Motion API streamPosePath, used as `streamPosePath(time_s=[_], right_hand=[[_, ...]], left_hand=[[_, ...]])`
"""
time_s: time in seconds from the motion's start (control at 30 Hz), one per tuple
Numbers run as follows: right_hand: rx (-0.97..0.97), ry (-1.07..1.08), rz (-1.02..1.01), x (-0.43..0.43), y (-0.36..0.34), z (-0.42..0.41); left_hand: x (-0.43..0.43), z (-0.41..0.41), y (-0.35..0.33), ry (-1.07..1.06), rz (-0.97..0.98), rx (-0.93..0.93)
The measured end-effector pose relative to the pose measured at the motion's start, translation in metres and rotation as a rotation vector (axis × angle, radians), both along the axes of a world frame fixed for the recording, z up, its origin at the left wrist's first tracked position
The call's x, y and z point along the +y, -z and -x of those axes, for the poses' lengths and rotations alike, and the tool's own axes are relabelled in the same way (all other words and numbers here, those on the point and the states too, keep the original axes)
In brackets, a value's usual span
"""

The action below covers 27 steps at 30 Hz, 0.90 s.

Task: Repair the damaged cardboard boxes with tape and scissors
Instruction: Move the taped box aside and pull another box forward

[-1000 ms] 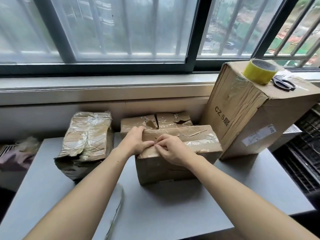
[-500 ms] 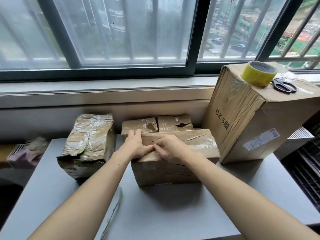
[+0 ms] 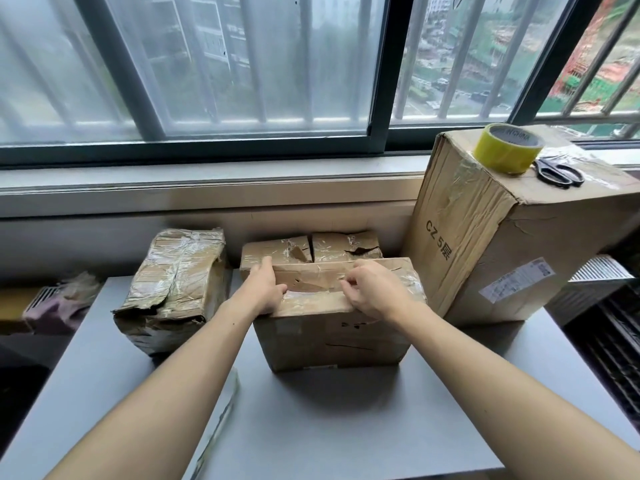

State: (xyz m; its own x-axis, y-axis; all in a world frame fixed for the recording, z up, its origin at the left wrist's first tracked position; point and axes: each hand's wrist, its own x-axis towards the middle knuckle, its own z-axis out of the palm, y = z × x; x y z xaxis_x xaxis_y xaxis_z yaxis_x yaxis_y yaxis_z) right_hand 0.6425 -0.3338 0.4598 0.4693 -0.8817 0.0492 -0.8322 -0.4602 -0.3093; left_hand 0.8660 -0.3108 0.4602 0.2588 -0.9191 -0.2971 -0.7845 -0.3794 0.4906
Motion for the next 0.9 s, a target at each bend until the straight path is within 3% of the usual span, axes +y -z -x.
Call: streamPosePath(time_s=[0.1,0.2,0.3,0.4,0.57,0.77,0.9], right_hand=[[0.029,0.019,0.092,0.002,0.005,-0.016],[0.151,0.163,-0.095,-0.003,0.011,-0.033],[0.249,0.203,-0.104,-0.012,0.011,-0.034],[0.214,0.155,-0.032,-0.020,0.011,-0.029],[0.117,0.069,-0.105,-0.028,0.009,-0.015],[0.266,0.142,-0.116,-0.017,0.010,-0.029],[0.230,0.171,-0.048,-0.018,0.012,-0.037]], left_hand=[[0.005,0.005,-0.001,-0.073,-0.064,0.073],[0.012,0.012,-0.005,-0.124,-0.147,0.058],[0.014,0.013,-0.005,-0.151,-0.121,0.032],[0.015,0.009,-0.001,-0.172,-0.087,-0.009],[0.016,0.008,0.000,-0.151,-0.070,-0.091],[0.021,0.011,0.000,-0.264,-0.113,-0.045],[0.024,0.001,0.007,-0.131,-0.120,-0.159]])
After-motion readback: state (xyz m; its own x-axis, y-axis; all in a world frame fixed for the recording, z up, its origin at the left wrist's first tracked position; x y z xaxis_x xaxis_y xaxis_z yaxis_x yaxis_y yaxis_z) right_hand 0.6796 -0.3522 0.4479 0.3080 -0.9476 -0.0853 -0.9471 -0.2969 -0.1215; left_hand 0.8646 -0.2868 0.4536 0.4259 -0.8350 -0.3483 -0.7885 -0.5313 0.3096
